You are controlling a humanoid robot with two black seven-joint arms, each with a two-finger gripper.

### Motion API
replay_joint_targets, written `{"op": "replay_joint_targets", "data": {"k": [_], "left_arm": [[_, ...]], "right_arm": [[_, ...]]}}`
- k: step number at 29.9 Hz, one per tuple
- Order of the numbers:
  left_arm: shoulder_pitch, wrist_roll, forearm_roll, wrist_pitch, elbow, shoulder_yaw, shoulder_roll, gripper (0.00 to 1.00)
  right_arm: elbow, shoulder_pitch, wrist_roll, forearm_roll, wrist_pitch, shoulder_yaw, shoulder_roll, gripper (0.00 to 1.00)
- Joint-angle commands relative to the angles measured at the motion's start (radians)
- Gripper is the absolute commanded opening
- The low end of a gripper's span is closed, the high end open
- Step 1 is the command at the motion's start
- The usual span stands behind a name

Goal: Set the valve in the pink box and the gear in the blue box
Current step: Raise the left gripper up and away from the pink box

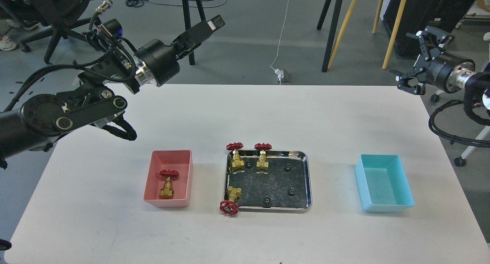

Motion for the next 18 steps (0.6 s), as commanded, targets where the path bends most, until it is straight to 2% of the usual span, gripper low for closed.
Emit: {"op": "replay_joint_targets", "data": {"k": [1, 4, 10, 18], "left_arm": [[0.084, 0.0, -0.062, -0.144, 0.006, -0.217, -0.044, 0.91], [0.113, 0.0, -0.089, -0.175, 0.013, -0.298, -0.093, 0.92], [0.141, 0.0, -0.086, -0.167, 0.095, -0.297, -0.209, 0.94], [0.161, 0.0, -0.091, -0.15, 0.105, -0.343, -0.237, 0.94]], "right_arm": [[0.127, 0.021, 0.0, -0.187, 0.0, -0.018, -0.077, 0.99], [0.252, 0.022, -0.006, -0.355, 0.0, -0.02, -0.109, 0.99], [0.456, 0.022, -0.015, -0.678, 0.0, -0.023, -0.117, 0.99], [0.592, 0.073, -0.017, -0.965, 0.0, -0.052, -0.103, 0.99]]}}
